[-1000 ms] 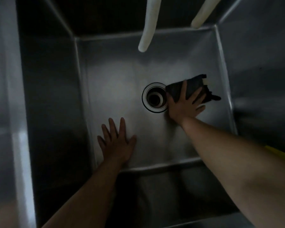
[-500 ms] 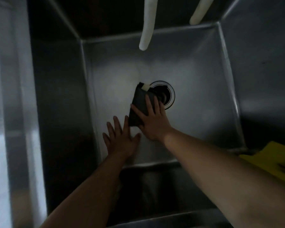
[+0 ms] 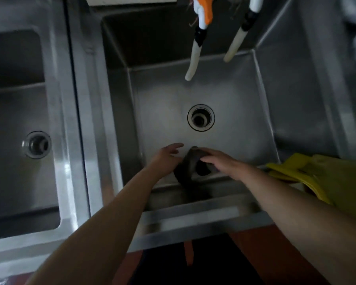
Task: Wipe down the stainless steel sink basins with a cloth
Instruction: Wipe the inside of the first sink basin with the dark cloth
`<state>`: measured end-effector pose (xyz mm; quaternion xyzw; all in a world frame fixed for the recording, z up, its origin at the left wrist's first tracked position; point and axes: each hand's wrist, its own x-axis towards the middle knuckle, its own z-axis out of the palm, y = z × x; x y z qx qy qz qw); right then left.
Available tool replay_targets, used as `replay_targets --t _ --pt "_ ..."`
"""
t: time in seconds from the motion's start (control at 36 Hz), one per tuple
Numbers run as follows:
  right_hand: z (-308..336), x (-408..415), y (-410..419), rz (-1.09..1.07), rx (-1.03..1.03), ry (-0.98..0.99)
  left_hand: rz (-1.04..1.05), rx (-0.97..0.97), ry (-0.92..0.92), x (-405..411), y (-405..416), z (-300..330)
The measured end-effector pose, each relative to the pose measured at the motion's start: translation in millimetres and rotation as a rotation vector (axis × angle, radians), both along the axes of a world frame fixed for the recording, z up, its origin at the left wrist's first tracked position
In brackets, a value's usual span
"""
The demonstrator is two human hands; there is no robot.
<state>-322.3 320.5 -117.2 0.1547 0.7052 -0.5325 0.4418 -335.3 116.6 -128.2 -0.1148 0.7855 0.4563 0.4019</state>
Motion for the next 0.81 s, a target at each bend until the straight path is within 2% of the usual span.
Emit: replay_targets --t 0.08,0.17,0.25,0.31,0.39,0.47,0.61,0.69,0.75,0.81 --pt "52.4 12.2 7.8 -0.045 -0.006 0.131 -0.099 0.141 0.155 12.8 -5.1 34.8" --pt "95.6 27.9 12.9 -0.191 -0.012 0.281 -0.065 0.307 0.155 21.3 -5.5 70.9" --pt "130.1 42.7 11.2 -0.375 -0.004 0.313 -0.171 0.285 0.268 28.1 6.5 100.6" --pt "147.3 50.7 7.9 -0.458 -0.013 0.343 -0.201 0.231 0.444 32.7 17.5 115.9" --pt "165.7 60.3 3.0 -0.533 -0.023 0.439 -0.173 0.306 0.571 34.9 36.2 133.3" --pt "176.7 65.9 0.2 -0.574 -0.036 0.487 -0.191 0.362 0.581 34.0 48.7 146.6" --pt "187.5 69.5 5.7 -0.516 0.084 0.55 -0.118 0.257 0.585 36.4 58.1 166.3" --pt "186.1 68.0 8.1 -0.339 0.235 0.613 0.024 0.237 0.432 36.2 66.6 173.2" --pt "184.5 67.3 5.4 -0.278 0.212 0.591 0.145 0.29 0.329 41.7 75.8 183.1" --pt "185.1 69.7 3.8 -0.321 0.11 0.493 0.323 0.378 0.186 51.7 89.3 195.3"
